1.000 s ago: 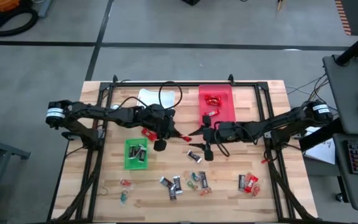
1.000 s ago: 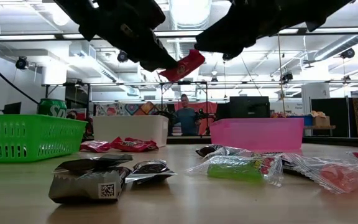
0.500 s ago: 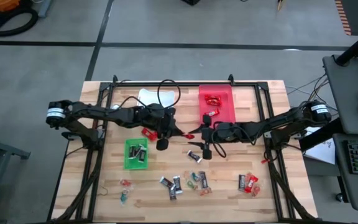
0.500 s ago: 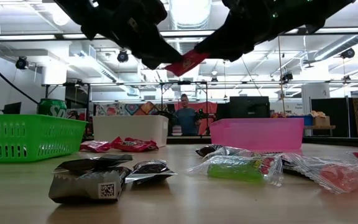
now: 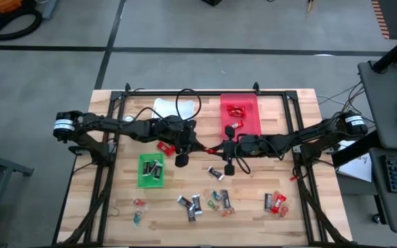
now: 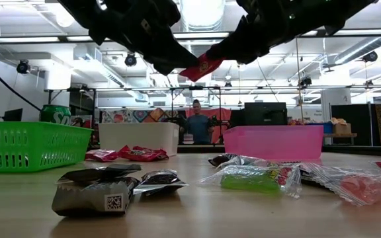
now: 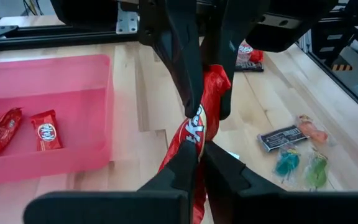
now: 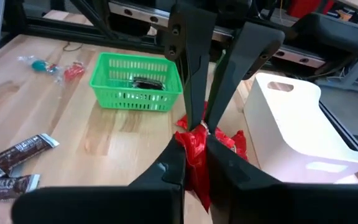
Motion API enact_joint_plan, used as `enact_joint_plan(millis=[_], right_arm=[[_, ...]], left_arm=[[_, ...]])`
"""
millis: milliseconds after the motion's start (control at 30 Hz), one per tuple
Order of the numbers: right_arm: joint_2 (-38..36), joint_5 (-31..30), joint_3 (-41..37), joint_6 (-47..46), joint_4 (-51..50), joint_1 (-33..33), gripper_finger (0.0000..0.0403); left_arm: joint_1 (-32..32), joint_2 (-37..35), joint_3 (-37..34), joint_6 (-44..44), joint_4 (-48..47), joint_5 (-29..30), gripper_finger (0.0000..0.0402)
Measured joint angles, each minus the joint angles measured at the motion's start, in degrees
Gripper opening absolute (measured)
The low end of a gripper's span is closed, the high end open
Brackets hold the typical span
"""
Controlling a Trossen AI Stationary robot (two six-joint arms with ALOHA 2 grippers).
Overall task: Organize candy in baskets
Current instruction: Put the red chocolate into the pink bin
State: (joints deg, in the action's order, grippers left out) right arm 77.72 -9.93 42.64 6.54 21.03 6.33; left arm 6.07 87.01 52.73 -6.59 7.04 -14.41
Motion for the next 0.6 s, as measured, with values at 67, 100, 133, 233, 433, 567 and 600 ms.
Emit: enact_joint_plan(millis=[67, 100, 133, 233, 433, 567, 600], right_arm=[[-0.37, 0.15, 0.02, -0.8, -0.3, -0.16, 0.003], [-0.48, 0.31, 0.06, -1.06, -0.51, -0.37, 0.003], [-0.78, 0.35, 0.06, -1.56, -1.03, -0.53, 0.003], [-2.1, -0.4, 0.14, -3.9, -3.93, -1.41, 0.003], [-6.53, -9.08, 0.17, -11.84, -16.92, -5.35, 0.0029], [-8.37, -20.16, 0.18, -21.47, -30.57, -10.73, 0.0029], [-8.4, -22.73, 0.17, -24.79, -33.44, -12.5, 0.0029]], left_arm=[[0.0, -0.05, 0.03, -0.42, 0.05, 0.12, 0.0023], [0.04, -0.05, 0.07, -0.69, 0.05, 0.26, 0.003], [0.11, -0.15, 0.07, -0.9, -0.02, 0.47, 0.0038], [0.44, -0.56, 0.07, -1.76, -1.1, 1.99, 0.0062], [0.85, -1.86, 1.2, -2.53, -7.73, 16.95, 0.0094], [0.85, -1.88, 1.61, -2.16, -9.86, 23.8, 0.0098], [0.83, -1.88, 1.62, -2.05, -9.87, 23.96, 0.0098]])
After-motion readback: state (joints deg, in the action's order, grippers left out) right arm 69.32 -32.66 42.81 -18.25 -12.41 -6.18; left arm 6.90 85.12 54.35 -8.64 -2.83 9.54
